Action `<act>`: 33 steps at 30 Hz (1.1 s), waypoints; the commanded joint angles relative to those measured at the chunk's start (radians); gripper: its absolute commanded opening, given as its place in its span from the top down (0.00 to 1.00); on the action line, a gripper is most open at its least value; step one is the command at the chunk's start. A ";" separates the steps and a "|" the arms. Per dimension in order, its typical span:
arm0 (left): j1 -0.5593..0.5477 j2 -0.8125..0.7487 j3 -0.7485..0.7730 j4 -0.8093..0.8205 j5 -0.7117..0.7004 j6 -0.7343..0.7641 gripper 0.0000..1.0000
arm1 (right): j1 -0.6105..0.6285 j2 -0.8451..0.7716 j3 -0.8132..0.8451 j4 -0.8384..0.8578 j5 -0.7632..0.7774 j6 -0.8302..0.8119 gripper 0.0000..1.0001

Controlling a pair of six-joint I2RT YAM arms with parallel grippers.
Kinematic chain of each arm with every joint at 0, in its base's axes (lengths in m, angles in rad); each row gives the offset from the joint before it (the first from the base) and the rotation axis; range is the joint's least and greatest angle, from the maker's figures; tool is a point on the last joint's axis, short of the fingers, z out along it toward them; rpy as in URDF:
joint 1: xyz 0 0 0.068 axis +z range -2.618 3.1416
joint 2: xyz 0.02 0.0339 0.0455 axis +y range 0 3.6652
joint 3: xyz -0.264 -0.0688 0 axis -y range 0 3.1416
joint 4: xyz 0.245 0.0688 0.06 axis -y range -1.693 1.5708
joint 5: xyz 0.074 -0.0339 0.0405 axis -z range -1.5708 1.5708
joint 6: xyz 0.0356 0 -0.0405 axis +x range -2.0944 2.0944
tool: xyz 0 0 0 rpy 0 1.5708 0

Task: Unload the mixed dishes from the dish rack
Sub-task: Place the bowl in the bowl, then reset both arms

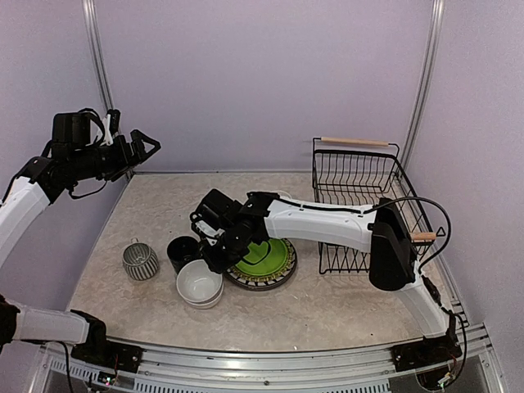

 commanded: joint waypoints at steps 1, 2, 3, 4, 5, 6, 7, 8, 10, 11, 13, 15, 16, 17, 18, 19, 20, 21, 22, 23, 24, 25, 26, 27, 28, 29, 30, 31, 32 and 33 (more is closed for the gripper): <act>0.006 0.008 0.026 -0.008 0.001 -0.002 0.01 | 0.010 -0.020 0.033 0.016 0.023 0.010 0.73; 0.007 0.008 0.026 -0.008 -0.002 0.000 0.01 | 0.011 -0.034 0.027 0.022 0.031 0.010 0.68; 0.007 0.008 0.026 -0.009 -0.006 0.002 0.01 | 0.011 -0.047 0.022 0.026 0.048 0.010 0.64; 0.007 0.006 0.026 -0.011 -0.013 0.004 0.01 | 0.010 -0.065 0.019 0.028 0.077 0.009 0.60; 0.006 0.002 0.026 -0.011 -0.018 0.007 0.01 | 0.011 -0.084 0.014 0.027 0.110 0.006 0.56; 0.006 0.001 0.026 -0.011 -0.026 0.012 0.01 | 0.009 -0.109 0.006 0.024 0.143 0.000 0.52; 0.007 -0.005 0.025 -0.011 -0.032 0.016 0.01 | 0.005 -0.137 -0.004 0.019 0.185 -0.004 0.47; 0.007 -0.009 0.024 -0.010 -0.040 0.021 0.01 | 0.003 -0.170 -0.021 0.015 0.229 -0.005 0.44; 0.006 -0.022 0.022 -0.007 -0.051 0.031 0.01 | -0.009 -0.255 -0.082 0.029 0.318 -0.008 0.37; 0.005 -0.027 0.021 -0.004 -0.056 0.038 0.01 | -0.014 -0.305 -0.124 0.039 0.364 -0.011 0.34; 0.003 -0.043 0.022 0.006 -0.061 0.049 0.01 | -0.026 -0.412 -0.209 0.064 0.461 -0.021 0.29; -0.001 -0.067 0.026 0.015 -0.065 0.062 0.01 | -0.034 -0.527 -0.292 0.096 0.566 -0.053 0.22; -0.002 -0.081 0.032 0.017 -0.062 0.068 0.01 | -0.036 -0.590 -0.333 0.116 0.614 -0.071 0.19; -0.004 -0.098 0.040 0.014 -0.059 0.074 0.01 | -0.037 -0.650 -0.369 0.138 0.659 -0.095 0.15; -0.005 -0.107 0.053 0.007 -0.058 0.078 0.01 | -0.039 -0.709 -0.405 0.166 0.699 -0.120 0.10; -0.005 -0.120 0.070 -0.004 -0.058 0.082 0.01 | -0.041 -0.770 -0.443 0.196 0.737 -0.144 0.06; -0.006 -0.130 0.087 -0.017 -0.056 0.086 0.01 | -0.043 -0.823 -0.477 0.229 0.766 -0.174 0.03; -0.006 -0.146 0.104 -0.029 -0.057 0.089 0.01 | -0.044 -0.883 -0.530 0.270 0.792 -0.204 0.01; -0.006 -0.158 0.121 -0.042 -0.059 0.093 0.01 | -0.046 -0.941 -0.574 0.313 0.815 -0.247 0.00; -0.006 -0.172 0.135 -0.053 -0.063 0.097 0.01 | -0.046 -1.012 -0.614 0.364 0.839 -0.288 0.00; -0.006 -0.192 0.153 -0.066 -0.068 0.101 0.01 | -0.046 -1.068 -0.656 0.417 0.852 -0.329 0.00; -0.006 -0.204 0.167 -0.075 -0.076 0.106 0.01 | -0.046 -1.118 -0.691 0.467 0.862 -0.371 0.00; -0.005 -0.221 0.178 -0.083 -0.085 0.113 0.01 | -0.047 -1.163 -0.718 0.513 0.873 -0.398 0.00; -0.005 -0.235 0.187 -0.086 -0.093 0.119 0.01 | -0.046 -1.209 -0.743 0.567 0.888 -0.436 0.00; -0.005 -0.260 0.192 -0.081 -0.100 0.125 0.01 | -0.046 -1.249 -0.759 0.600 0.894 -0.465 0.00; -0.005 -0.280 0.192 -0.075 -0.108 0.133 0.01 | -0.046 -1.290 -0.775 0.632 0.895 -0.489 0.00; -0.006 -0.296 0.187 -0.054 -0.111 0.145 0.01 | -0.046 -1.326 -0.791 0.663 0.900 -0.512 0.00; -0.006 -0.317 0.177 -0.035 -0.117 0.156 0.01 | -0.046 -1.356 -0.805 0.693 0.903 -0.532 0.00; -0.006 -0.327 0.174 -0.020 -0.126 0.162 0.01 | -0.045 -1.382 -0.813 0.713 0.905 -0.561 0.00; -0.005 -0.336 0.176 -0.014 -0.134 0.162 0.01 | -0.046 -1.400 -0.819 0.722 0.908 -0.578 0.00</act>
